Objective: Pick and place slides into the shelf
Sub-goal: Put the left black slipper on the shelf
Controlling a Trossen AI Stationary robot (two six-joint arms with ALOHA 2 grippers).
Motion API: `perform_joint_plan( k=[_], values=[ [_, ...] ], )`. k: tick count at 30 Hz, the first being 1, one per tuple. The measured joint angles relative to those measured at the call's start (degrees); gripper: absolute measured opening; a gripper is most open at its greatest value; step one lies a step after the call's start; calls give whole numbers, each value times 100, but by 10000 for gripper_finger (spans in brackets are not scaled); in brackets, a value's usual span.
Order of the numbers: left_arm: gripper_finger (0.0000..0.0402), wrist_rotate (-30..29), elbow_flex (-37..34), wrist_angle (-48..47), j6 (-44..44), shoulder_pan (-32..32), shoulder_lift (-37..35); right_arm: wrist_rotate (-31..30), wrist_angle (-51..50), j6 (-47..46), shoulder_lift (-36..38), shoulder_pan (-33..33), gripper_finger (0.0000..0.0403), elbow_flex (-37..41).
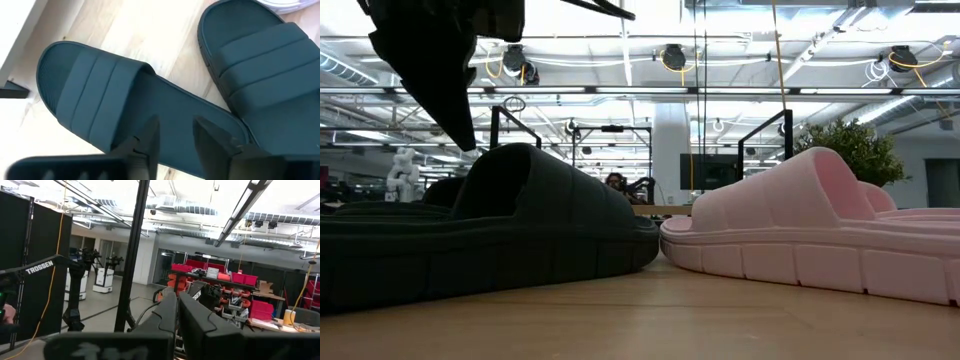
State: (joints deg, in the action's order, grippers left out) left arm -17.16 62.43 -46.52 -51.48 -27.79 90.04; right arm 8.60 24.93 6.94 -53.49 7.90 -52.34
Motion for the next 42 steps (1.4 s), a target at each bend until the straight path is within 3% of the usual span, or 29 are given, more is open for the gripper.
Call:
perform_joint_plan(
  k=[6, 15, 21, 42],
  values=[
    [170, 26, 0, -15, 292, -82, -2, -2, -2, 0, 0, 0, 9, 0],
    [148, -1103, 0, -183, 668, -190, -2, -4, -193, 0, 0, 0, 9, 1],
    [132, -1037, 0, -179, 749, -171, -4, -4, -255, 0, 0, 0, 9, 2],
    [131, -925, -9, -119, 1219, -89, 254, -7, -390, 173, 2, 0, 9, 4]
  ],
)
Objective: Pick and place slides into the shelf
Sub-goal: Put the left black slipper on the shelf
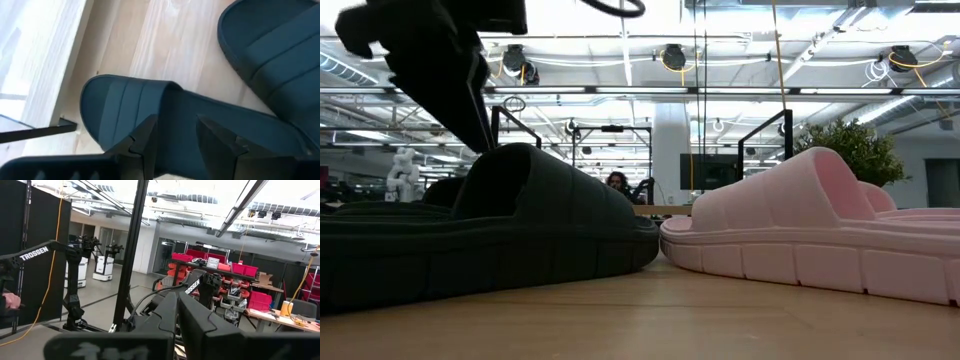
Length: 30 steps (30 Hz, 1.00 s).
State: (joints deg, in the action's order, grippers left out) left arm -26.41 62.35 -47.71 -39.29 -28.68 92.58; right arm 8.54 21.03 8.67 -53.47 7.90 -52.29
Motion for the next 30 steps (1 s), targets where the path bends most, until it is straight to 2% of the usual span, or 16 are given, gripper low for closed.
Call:
perform_joint_plan(
  k=[9, 15, 21, 25, 30],
  values=[
    [131, 19, 2, -54, -99, 148, 451, 1, -32, -2, 0, 0, 9, 1],
    [131, -245, 0, -261, -607, 193, 572, 2, -42, -34, 0, 0, 9, 2],
    [131, -230, 40, -250, -1180, 161, 530, -11, -111, -41, 0, 0, 9, 1],
    [131, -225, 344, -303, -940, 48, 525, -282, -126, -33, 0, -2, 9, 0],
    [131, -386, 506, -435, -408, -82, 521, -291, -132, 110, 0, -11, 9, 1]
  ],
)
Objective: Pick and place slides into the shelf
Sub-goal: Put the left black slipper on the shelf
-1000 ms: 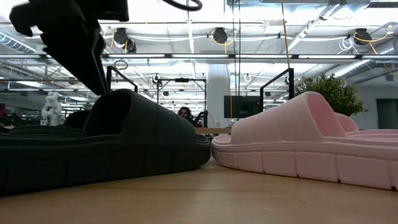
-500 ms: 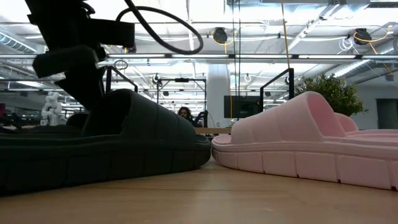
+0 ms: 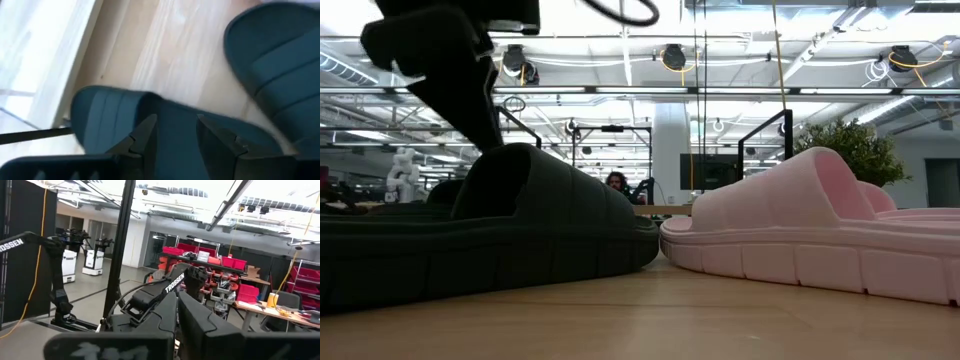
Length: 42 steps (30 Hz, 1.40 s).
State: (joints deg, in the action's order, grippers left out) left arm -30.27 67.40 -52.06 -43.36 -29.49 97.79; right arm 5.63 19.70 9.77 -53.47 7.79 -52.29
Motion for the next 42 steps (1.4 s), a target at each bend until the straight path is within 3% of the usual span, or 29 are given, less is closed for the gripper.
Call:
perform_joint_plan(
  k=[8, 31, 42],
  values=[
    [131, -139, -1, -431, -140, 79, 0, 9, -144, 17, 0, 0, 9, -1],
    [131, -138, -58, -379, -23, 286, 62, 15, -251, 39, 0, 0, 9, 1],
    [131, -154, -58, -445, -432, 321, 641, 16, -246, 60, 0, 0, 9, -1]
  ],
)
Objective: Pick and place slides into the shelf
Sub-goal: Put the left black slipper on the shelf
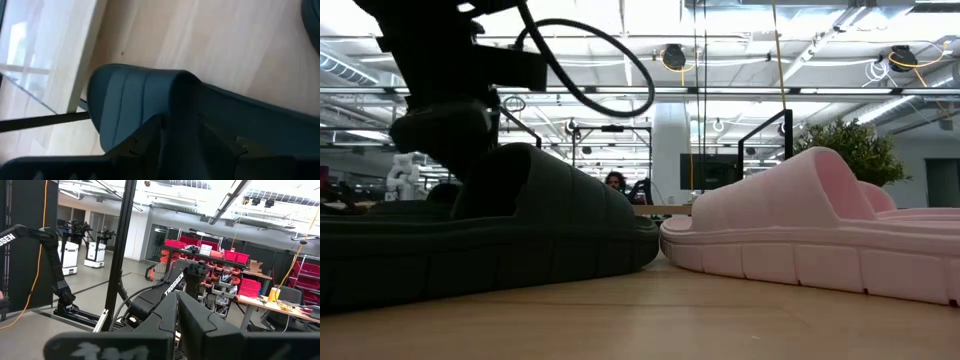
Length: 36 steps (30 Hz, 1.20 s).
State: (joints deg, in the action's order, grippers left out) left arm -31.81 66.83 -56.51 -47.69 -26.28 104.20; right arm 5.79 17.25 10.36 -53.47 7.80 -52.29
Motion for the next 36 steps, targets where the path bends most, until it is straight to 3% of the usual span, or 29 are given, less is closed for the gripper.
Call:
perform_joint_plan(
  k=[5, 19, 22, 27, 32, 36],
  values=[
    [131, -147, 2, -67, -491, 26, 11, -1, -1, -1, 0, 0, 9, 0],
    [129, -294, -3, -434, -606, 127, 137, -1, -1, 124, 0, 0, 9, 0],
    [101, -240, -2, -341, -662, 178, 138, -1, -1, 130, -2, 2, 9, 0],
    [13, 98, 47, -324, -677, 224, 136, -1, -3, 164, -1, 2, 9, 0],
    [3, 315, 610, -494, -736, 91, 131, -2, -1, 254, -2, 1, 9, 0],
    [2, 286, 1407, -1325, -760, -50, 105, -2, 1, 255, -2, 1, 9, 0]
  ],
)
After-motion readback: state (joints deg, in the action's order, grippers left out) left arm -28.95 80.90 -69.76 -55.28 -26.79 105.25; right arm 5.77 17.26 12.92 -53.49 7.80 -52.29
